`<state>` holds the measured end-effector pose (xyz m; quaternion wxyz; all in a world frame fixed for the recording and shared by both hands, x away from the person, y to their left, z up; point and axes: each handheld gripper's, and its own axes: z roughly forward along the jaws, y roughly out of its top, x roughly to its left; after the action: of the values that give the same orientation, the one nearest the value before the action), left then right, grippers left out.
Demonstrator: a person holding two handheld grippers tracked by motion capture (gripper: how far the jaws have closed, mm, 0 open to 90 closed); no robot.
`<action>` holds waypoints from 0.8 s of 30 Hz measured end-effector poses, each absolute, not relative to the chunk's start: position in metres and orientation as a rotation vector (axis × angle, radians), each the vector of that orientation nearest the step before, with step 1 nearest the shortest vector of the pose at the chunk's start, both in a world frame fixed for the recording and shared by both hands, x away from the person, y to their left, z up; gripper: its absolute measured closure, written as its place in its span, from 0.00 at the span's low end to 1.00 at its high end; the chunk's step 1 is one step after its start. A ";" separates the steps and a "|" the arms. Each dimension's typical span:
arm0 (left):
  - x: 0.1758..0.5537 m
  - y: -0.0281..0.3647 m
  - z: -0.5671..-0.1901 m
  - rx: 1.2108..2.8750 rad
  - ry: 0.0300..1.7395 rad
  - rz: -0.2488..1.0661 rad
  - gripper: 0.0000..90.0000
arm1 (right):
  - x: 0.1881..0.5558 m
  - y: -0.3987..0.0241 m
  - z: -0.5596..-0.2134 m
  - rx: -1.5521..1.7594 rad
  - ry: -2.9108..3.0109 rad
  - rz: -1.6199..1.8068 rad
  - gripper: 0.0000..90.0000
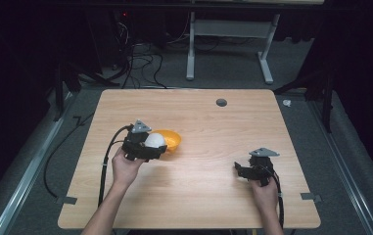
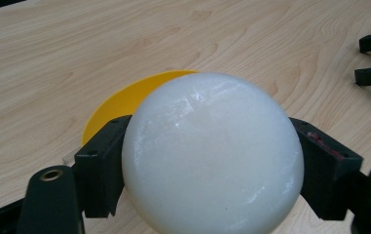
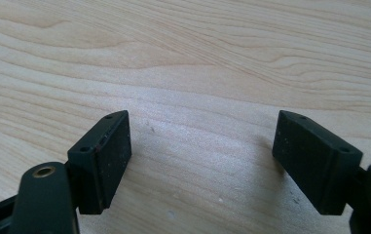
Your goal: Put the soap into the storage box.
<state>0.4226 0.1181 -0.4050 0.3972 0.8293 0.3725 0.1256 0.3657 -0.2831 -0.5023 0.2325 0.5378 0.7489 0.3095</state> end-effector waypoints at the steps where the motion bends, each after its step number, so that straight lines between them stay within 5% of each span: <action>1: 0.423 0.117 -0.405 2.103 0.941 0.319 0.27 | 0.366 -0.283 -0.502 1.479 2.058 0.851 0.25; 24: 0.448 0.103 -0.409 2.117 0.974 0.318 0.27 | 0.366 -0.283 -0.502 1.481 2.059 0.854 0.25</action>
<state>0.4479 0.1035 -0.4085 0.3846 0.8310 0.3821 0.1248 0.3656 -0.2834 -0.5022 0.2307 0.5384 0.7487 0.3105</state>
